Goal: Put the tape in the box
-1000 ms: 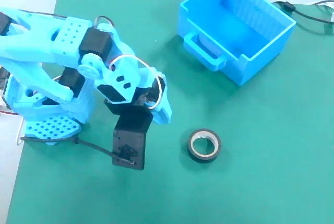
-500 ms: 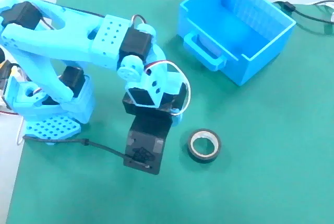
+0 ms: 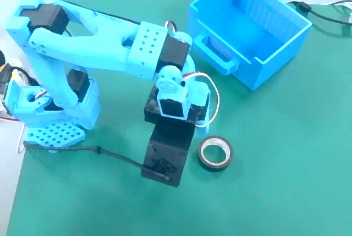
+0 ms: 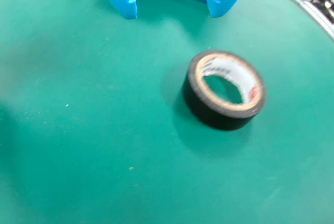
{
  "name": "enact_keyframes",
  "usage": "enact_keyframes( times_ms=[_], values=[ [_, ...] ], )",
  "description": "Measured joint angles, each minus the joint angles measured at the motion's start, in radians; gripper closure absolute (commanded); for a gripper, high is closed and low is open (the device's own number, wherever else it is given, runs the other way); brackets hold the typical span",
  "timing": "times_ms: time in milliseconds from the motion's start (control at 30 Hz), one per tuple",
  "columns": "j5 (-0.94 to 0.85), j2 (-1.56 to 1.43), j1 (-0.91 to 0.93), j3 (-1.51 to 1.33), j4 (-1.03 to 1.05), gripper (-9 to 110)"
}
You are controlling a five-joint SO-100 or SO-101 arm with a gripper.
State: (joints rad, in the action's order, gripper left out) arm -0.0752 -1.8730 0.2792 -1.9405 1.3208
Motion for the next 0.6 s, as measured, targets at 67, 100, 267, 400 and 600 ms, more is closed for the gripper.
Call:
enact_keyframes(
  times_ms=[67, 100, 267, 400, 600],
  values=[
    [0.000, 0.046, 0.003, 0.032, 0.003, 79],
    [0.000, 0.074, 0.005, 0.051, 0.003, 77],
    [0.000, 0.172, 0.005, 0.118, 0.003, 76],
    [0.000, 0.212, -0.008, 0.118, -0.003, 76],
    [0.000, 0.268, -0.009, 0.118, -0.023, 76]
  ],
)
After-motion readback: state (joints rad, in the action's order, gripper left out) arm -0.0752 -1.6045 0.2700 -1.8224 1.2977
